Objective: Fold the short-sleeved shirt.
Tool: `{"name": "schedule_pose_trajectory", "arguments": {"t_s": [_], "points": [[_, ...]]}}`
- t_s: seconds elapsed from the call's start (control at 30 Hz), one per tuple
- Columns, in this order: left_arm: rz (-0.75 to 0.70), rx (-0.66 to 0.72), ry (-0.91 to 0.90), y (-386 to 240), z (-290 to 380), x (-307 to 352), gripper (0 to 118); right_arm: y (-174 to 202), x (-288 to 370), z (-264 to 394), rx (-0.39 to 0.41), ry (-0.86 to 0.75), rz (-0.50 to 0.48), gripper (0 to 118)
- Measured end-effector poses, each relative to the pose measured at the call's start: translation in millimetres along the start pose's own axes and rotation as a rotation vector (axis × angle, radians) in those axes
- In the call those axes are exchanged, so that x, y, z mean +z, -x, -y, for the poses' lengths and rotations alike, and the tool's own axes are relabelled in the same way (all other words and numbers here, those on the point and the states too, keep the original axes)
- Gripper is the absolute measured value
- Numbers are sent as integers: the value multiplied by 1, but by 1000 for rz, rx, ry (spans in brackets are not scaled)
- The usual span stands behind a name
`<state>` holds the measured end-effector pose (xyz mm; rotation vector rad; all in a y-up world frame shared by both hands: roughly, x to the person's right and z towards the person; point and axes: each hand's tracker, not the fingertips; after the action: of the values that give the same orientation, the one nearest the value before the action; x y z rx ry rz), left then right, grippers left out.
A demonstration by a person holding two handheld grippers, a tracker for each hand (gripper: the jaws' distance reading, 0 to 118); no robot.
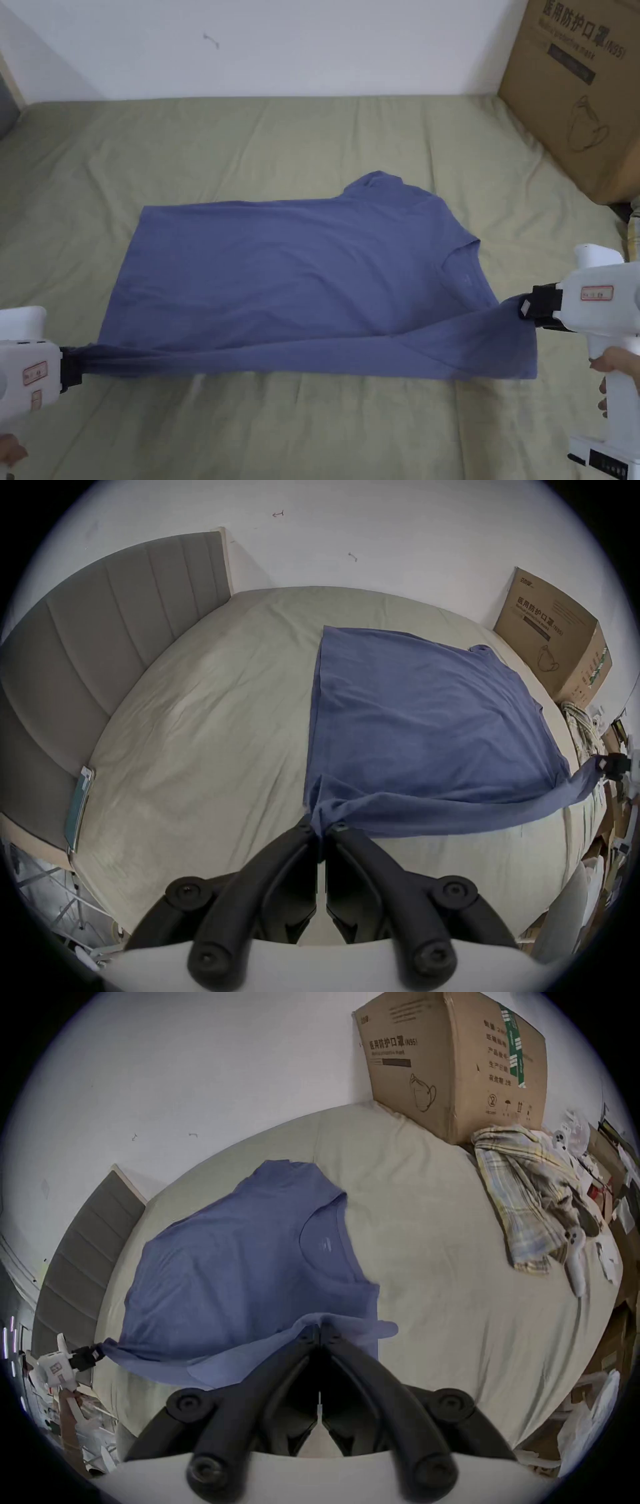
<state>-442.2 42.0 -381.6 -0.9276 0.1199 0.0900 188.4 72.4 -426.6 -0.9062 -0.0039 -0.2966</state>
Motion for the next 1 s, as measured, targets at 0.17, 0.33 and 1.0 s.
{"name": "schedule_pose_trajectory", "arguments": {"t_s": [0.17, 0.33, 1.0], "points": [[-10, -15, 45, -3, -23, -29, 2, -3, -42, -35, -24, 25, 11, 0], [-23, -48, 93, -12, -35, -62, 5, 0, -80, -47, -48, 71, 29, 1], [60, -41, -31, -14, 35, 12, 0, 35, -15, 29, 103, -17, -41, 1]]}}
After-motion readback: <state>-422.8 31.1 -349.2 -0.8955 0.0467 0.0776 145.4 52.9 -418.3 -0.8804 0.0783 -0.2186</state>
